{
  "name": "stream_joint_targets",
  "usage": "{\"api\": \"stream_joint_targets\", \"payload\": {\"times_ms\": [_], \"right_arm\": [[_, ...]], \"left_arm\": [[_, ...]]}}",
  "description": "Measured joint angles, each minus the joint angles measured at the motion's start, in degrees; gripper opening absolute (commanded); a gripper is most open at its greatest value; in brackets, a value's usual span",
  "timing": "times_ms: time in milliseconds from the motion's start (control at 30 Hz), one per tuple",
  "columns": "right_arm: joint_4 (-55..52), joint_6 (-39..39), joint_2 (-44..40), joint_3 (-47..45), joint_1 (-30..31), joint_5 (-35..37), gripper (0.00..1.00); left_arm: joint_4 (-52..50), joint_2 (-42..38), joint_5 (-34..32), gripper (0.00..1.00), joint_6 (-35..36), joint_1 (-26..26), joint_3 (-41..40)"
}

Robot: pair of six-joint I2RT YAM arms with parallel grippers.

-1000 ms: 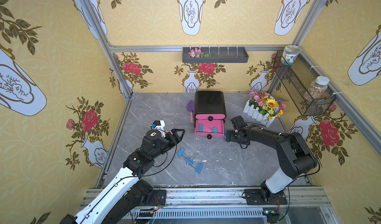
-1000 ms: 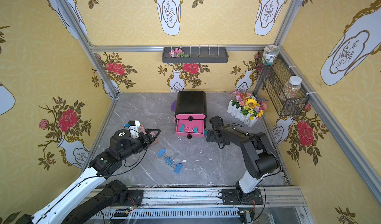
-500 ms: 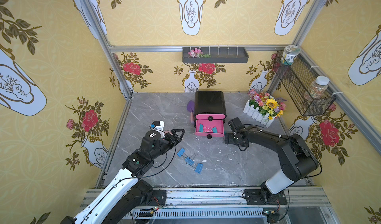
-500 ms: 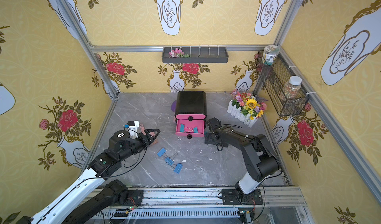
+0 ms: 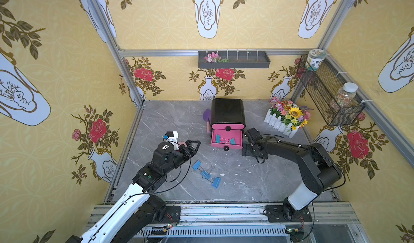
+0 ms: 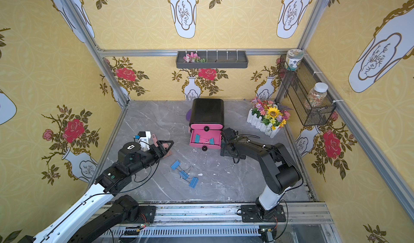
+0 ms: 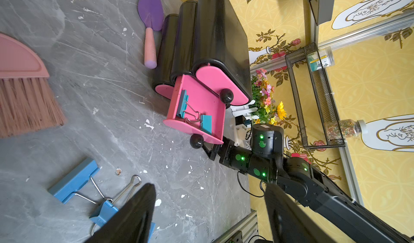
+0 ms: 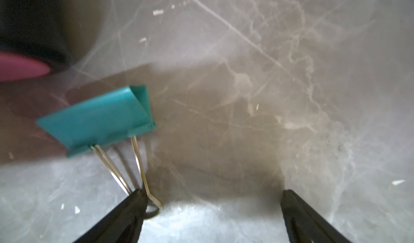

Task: Put the binder clips in the drawer according to color
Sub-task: Pick up the binder clip at the center of the board.

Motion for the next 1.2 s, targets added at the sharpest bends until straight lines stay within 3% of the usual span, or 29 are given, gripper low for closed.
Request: {"api": "stream_joint_targets", "payload": {"times_ms": [467,667,967,1200], "right_arm": [[-4.48,11.47,-6.43,-6.47,13.0,5.62,0.97],[-11.26,16.46,-12.66,-10.43,19.08,6.58,0.97],[-16.48,18.64,-21.18,-9.84,20.0,8.09,0.97],[-12.81,13.64,-16.9,-2.67,20.02,6.67,0.97]], "left_arm": [[0.09,-0.11,0.42,0.82,-0.04,0.0,-0.24],[0.13,-1.09,0.46,0.82,-0.02,0.0,-0.76],[0.85,0.02,0.9,0.82,-0.04,0.0,-0.92],[1.25,0.07,1.2,0.82,-0.02,0.04,-0.55]]}}
